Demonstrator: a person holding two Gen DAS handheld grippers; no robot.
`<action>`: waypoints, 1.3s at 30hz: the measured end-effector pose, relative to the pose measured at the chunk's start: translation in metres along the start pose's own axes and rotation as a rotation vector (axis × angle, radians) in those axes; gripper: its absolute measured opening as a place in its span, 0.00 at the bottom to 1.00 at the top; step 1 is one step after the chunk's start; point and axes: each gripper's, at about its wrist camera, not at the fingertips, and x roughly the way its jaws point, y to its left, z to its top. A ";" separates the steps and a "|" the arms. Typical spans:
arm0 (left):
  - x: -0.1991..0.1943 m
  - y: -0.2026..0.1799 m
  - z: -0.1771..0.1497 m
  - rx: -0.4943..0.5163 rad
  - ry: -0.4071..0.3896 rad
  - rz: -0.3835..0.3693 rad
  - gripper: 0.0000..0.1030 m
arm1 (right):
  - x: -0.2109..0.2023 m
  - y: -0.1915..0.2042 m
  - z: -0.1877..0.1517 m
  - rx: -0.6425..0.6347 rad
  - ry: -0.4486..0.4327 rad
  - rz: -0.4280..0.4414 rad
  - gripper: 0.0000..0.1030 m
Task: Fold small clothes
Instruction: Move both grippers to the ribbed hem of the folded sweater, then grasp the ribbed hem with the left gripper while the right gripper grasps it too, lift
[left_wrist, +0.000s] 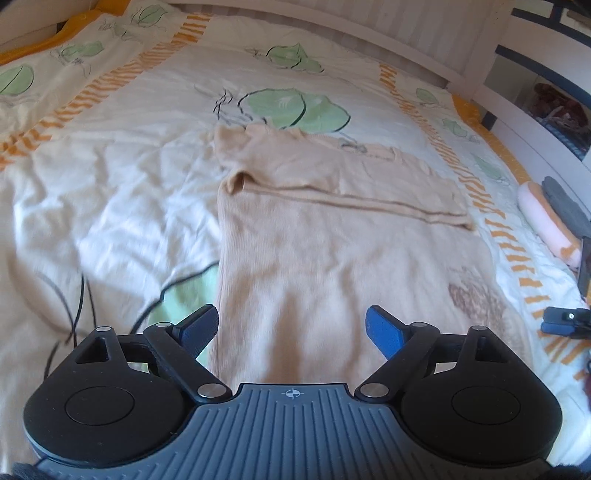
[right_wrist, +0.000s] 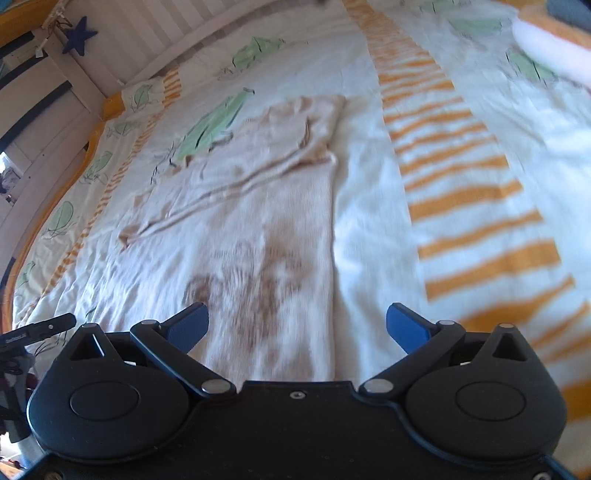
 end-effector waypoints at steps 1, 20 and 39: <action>-0.001 0.001 -0.004 -0.007 0.007 0.001 0.84 | 0.000 -0.001 -0.004 0.008 0.015 0.006 1.00; 0.006 0.011 -0.028 -0.043 0.160 -0.012 0.91 | 0.018 0.016 -0.036 0.003 0.140 0.064 1.00; 0.016 0.018 -0.027 -0.105 0.210 -0.038 0.08 | 0.018 0.015 -0.037 -0.012 0.171 0.036 0.26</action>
